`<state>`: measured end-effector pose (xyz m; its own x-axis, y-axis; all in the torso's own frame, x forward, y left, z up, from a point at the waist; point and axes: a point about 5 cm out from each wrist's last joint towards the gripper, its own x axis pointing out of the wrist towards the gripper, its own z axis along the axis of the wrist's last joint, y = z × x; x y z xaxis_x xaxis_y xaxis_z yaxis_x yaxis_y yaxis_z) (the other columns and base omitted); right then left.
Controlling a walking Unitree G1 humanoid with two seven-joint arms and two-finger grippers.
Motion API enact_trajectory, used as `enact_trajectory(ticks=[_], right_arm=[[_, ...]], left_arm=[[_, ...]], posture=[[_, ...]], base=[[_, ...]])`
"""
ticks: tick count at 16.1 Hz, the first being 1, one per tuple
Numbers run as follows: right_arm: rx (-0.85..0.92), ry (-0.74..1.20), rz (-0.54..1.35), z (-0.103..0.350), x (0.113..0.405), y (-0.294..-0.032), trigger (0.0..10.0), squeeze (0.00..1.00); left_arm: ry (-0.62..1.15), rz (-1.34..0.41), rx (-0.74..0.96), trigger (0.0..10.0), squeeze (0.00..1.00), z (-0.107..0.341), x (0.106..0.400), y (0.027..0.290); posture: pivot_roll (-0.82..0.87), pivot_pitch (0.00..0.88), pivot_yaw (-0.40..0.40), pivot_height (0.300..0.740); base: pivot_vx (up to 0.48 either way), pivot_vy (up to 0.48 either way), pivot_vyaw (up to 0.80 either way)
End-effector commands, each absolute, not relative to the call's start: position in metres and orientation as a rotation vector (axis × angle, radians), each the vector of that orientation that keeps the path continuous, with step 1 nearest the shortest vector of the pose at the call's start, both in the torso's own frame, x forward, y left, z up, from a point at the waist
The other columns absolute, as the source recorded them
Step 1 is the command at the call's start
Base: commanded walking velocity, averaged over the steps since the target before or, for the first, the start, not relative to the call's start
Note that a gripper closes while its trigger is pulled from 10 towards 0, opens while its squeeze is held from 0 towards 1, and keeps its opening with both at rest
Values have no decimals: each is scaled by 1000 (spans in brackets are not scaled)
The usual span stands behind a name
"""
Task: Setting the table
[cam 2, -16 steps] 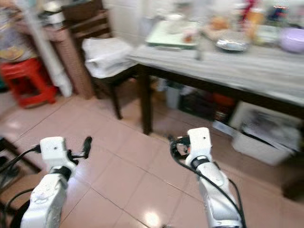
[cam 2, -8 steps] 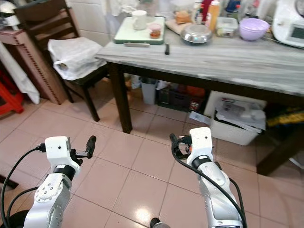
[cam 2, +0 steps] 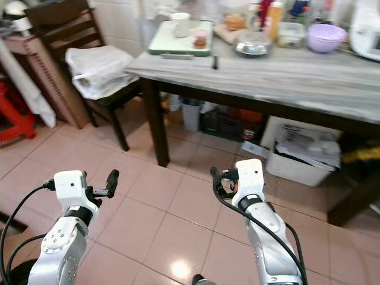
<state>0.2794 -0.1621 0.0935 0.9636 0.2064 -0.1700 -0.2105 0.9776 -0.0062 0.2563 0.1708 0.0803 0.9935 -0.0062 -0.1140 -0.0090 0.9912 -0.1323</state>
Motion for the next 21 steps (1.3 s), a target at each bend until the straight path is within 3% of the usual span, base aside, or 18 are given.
enact_trajectory(ticks=[1,4,14,21], right_arm=[[-20,140,211,100,280,-162,10000,0],[-14,149,207,99,279,-162,10000,0],[-18,154,210,98,278,-160,10000,0],[-19,156,213,98,278,-161,10000,0]], left_arm=[[118,-5,-134,10000,0,80,254,173],[118,-5,-139,10000,0,80,254,172],[159,10,-149,10000,0,74,253,173],[173,4,-153,10000,0,72,251,167]], posture=[[-126,83,66,740],[-126,83,66,740],[-133,91,67,740],[-131,93,66,740]], base=[[326,0,0],[322,0,0],[293,0,-761],[0,0,0]])
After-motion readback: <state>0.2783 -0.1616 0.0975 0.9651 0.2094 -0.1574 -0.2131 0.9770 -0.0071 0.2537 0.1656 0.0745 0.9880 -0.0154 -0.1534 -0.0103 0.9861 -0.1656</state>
